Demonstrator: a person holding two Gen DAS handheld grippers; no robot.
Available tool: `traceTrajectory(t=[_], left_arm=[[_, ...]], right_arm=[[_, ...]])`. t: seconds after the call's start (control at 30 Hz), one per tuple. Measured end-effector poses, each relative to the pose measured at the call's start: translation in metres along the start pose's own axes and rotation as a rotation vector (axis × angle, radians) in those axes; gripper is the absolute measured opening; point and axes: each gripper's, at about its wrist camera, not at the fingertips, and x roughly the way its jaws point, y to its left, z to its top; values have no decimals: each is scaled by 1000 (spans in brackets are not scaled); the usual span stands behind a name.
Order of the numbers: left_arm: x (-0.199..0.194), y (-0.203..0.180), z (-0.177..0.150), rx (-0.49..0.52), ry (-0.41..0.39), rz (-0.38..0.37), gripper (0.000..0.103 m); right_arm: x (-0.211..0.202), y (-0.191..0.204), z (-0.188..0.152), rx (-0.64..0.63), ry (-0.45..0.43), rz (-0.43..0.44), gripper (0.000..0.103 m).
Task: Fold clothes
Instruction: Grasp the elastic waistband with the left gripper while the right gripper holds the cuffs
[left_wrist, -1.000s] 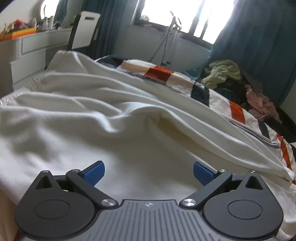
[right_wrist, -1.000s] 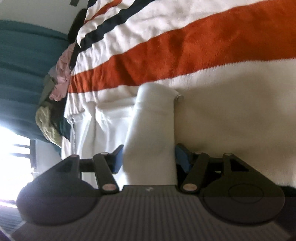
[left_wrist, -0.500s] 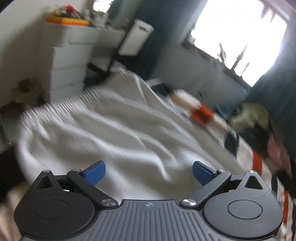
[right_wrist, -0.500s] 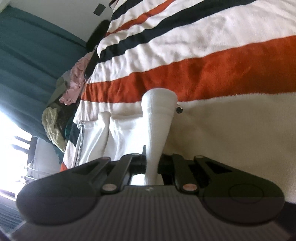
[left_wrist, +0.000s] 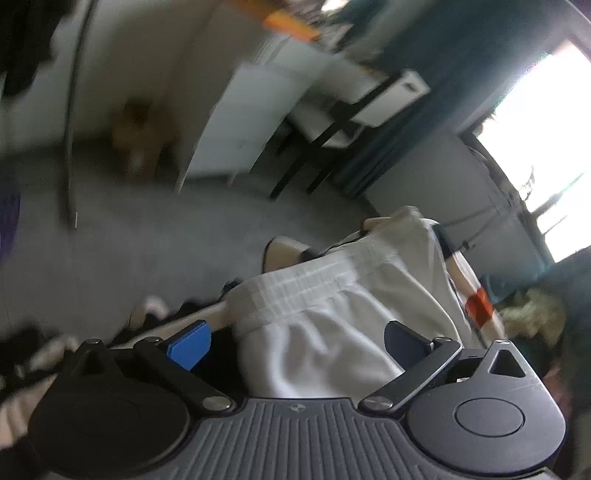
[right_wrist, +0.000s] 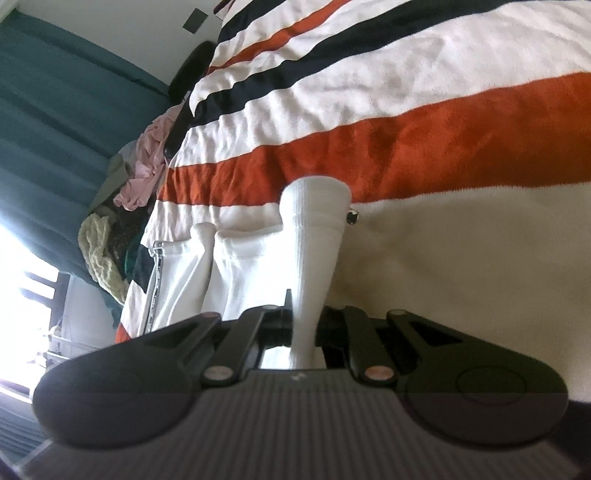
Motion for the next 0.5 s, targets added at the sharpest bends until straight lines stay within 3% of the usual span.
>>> traceTrajectory(t=[0.13, 0.37, 0.5], left_arm=[[6, 39, 5, -139, 94, -70, 98], [23, 51, -5, -85, 116, -153, 98], [29, 42, -8, -47, 135, -228, 81]], right_arm=[[-2, 3, -2, -13, -9, -4, 9], [-3, -1, -7, -1, -15, -30, 9], [-7, -1, -10, -15, -31, -29, 9]])
